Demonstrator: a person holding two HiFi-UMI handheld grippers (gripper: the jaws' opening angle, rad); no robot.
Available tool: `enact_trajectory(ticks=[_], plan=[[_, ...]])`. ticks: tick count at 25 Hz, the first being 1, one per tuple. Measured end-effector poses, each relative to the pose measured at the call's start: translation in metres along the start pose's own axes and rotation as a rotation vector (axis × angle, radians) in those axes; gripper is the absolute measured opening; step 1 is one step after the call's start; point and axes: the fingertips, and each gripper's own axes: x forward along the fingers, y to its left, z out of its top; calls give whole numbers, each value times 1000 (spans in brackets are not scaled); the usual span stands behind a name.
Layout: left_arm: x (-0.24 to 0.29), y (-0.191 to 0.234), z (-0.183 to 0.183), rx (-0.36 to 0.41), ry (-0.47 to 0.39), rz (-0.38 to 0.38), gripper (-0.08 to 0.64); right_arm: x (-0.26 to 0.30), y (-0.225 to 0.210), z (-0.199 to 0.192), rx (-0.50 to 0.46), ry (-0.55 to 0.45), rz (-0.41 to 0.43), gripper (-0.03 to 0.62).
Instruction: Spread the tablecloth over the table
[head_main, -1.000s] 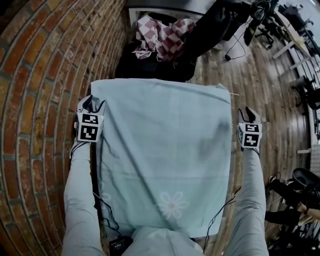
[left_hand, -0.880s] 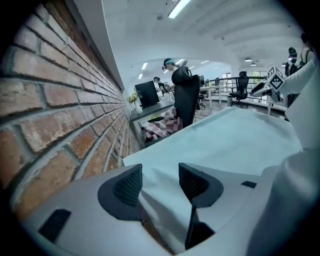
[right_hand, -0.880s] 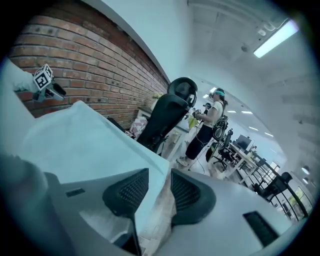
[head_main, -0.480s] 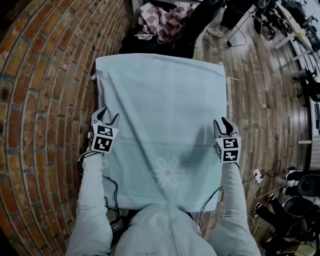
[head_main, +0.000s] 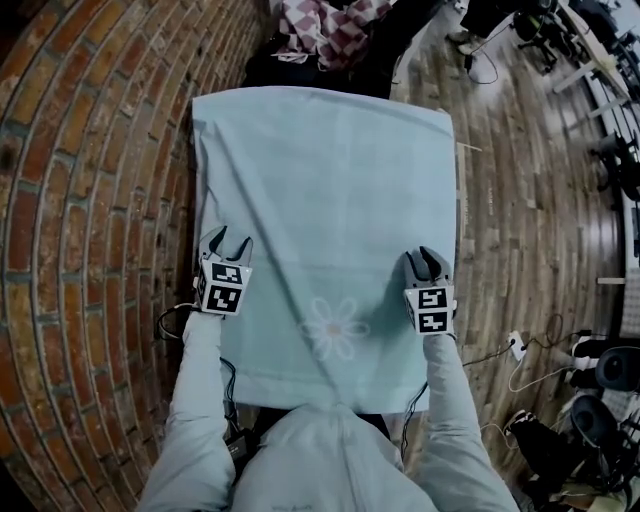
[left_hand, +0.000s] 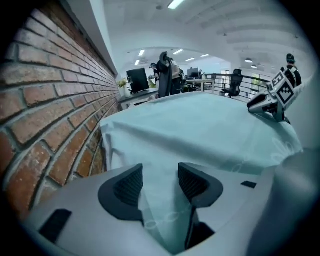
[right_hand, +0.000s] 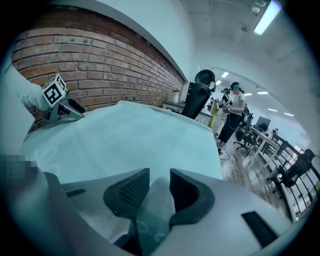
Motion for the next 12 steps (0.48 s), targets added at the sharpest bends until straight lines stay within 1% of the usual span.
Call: enact_trajectory(ticks=[2, 4, 8, 12], plan=[[-1, 0, -2, -51, -19, -8, 229, -1, 0, 1, -7, -13, 1, 118], [0, 3, -2, -86, -33, -18, 222, 0, -1, 3, -2, -17, 3, 119], [7, 14, 0, -101, -27, -10, 198, 10, -9, 10, 14, -18, -7, 120], [21, 26, 9, -101, -34, -7, 195, 24, -18, 22, 20, -19, -13, 121]])
